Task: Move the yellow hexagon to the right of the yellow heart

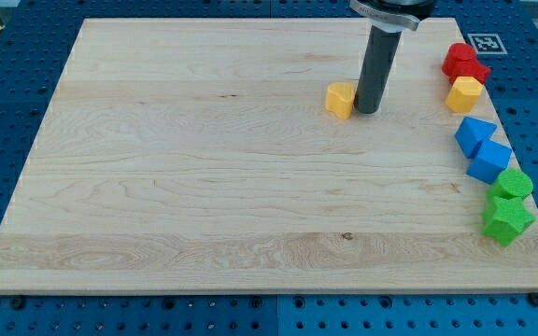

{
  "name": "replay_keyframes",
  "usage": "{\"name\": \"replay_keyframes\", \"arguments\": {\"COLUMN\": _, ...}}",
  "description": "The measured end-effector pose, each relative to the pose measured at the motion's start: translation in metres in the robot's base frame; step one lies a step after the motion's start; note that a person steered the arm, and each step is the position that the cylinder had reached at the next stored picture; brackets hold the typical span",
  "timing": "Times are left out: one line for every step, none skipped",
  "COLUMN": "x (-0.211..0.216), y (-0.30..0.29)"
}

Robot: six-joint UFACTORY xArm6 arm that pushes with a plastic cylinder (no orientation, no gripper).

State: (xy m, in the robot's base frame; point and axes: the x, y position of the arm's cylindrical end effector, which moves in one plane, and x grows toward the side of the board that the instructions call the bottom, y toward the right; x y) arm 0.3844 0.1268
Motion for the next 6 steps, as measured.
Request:
{"name": "replay_keyframes", "arguments": {"x": 0.0, "y": 0.0}}
{"name": "replay_keyframes", "arguments": {"x": 0.001, "y": 0.004}}
{"name": "replay_keyframes", "arguments": {"x": 0.003, "y": 0.008}}
{"name": "replay_keyframes", "arguments": {"x": 0.004, "y": 0.026}}
{"name": "replay_keyframes", "arguments": {"x": 0.004, "y": 0.026}}
{"name": "replay_keyframes", "arguments": {"x": 0.004, "y": 0.033}}
